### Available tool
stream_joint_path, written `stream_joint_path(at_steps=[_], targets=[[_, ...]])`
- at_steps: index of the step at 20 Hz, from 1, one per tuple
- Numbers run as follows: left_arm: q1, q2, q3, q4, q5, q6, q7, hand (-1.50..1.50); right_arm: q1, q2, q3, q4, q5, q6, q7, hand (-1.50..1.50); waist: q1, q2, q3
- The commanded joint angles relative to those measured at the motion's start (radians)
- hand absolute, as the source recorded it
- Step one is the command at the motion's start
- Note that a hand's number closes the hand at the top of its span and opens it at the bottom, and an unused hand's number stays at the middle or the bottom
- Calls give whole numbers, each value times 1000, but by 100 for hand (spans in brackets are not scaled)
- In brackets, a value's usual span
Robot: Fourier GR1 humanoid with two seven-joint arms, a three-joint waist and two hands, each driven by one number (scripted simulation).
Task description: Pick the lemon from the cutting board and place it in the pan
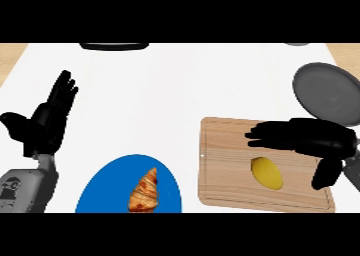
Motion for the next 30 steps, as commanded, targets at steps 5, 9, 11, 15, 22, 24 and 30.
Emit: stream_joint_path(at_steps=[5,9,11,15,22,24,30], targets=[[2,-38,-10,-5,-40,9,11,0,-18,63,1,7,134,70,-34,-150,-1,-1,0],[6,-38,14,7,-30,-5,-2,0,27,41,-4,-26,245,-4,-5,-150,-3,-1,0],[1,-48,-1,-24,-57,15,22,0,21,62,1,0,294,-11,-16,-150,-1,-1,0],[37,-14,43,-37,-21,-43,8,0,65,107,8,-68,370,14,73,-150,-3,-2,0],[-47,-63,34,71,-79,-14,-16,0,101,190,-6,-21,469,8,19,-150,-7,0,0],[65,-55,36,-22,-52,-53,-38,0,53,242,0,73,518,-2,32,-150,2,0,0],[-7,-72,37,5,-80,-32,9,0,127,275,15,59,620,-45,27,-150,-5,-1,0]])
